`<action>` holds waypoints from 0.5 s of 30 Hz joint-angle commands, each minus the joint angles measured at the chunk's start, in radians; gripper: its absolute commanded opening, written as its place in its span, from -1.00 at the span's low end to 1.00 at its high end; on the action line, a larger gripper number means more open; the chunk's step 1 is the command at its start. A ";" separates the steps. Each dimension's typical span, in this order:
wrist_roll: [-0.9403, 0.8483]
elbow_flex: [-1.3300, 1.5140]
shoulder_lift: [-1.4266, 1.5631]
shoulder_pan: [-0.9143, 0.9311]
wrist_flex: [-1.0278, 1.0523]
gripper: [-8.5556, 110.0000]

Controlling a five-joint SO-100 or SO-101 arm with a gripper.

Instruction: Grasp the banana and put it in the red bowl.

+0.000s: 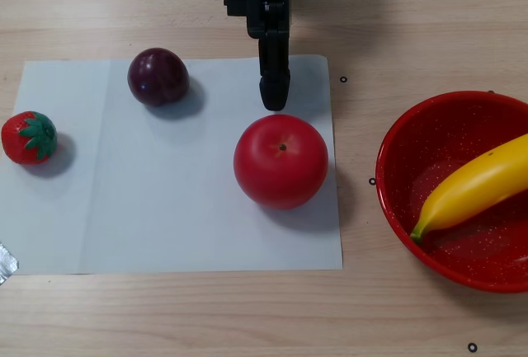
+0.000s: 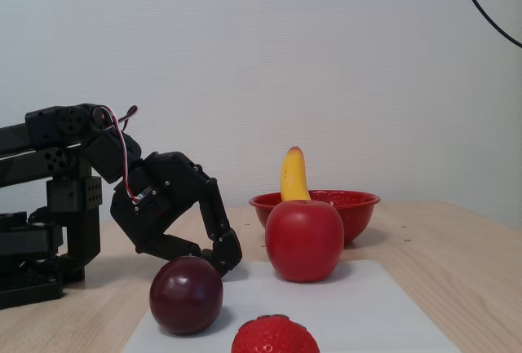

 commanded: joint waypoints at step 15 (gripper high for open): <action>0.037 0.005 -0.011 0.023 0.012 -0.85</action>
